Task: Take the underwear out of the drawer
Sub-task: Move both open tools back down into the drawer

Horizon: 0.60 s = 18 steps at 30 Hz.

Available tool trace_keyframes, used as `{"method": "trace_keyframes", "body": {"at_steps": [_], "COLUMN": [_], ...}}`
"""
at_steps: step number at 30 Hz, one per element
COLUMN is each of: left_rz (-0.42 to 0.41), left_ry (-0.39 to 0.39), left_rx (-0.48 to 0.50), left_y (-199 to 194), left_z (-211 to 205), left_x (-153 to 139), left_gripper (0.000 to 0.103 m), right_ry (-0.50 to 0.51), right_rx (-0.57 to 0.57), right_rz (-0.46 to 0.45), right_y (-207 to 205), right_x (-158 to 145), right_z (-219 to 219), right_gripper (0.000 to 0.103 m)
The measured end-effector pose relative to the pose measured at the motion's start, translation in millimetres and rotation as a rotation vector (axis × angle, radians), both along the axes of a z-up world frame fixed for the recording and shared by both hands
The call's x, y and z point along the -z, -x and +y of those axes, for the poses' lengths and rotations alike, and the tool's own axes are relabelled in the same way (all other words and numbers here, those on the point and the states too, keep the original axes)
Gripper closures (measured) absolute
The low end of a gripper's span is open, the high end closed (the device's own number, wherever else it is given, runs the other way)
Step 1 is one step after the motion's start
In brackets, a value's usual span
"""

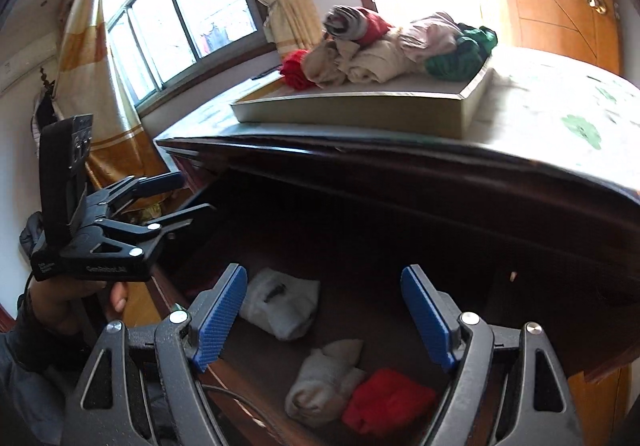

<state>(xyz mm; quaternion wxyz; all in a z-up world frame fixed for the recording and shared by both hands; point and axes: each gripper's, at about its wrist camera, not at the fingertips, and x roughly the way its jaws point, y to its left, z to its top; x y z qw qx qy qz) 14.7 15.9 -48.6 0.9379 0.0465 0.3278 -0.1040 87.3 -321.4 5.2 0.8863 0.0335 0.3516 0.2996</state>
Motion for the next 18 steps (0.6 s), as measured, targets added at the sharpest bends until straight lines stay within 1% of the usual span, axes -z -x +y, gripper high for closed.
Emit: {"method": "trace_keyframes", "body": {"at_steps": [4, 11, 16, 18], "left_rz": [0.012, 0.043, 0.051, 0.055], "left_ry": [-0.015, -0.026, -0.024, -0.021], "left_rx": [-0.007, -0.003, -0.007, -0.015], "left_y": [4, 7, 9, 9], "left_z": [3, 7, 11, 14], "left_x": [8, 20, 24, 25], "left_gripper": [0.003, 0.003, 0.003, 0.003], "right_ry": [0.072, 0.200, 0.310, 0.371], "right_rx": [0.017, -0.046, -0.102, -0.121], "right_rz": [0.001, 0.022, 0.031, 0.031], "right_y": [1, 3, 1, -1], "right_x": [10, 18, 22, 22], "right_z": [-9, -17, -13, -9], "right_gripper": [0.022, 0.022, 0.022, 0.022]}}
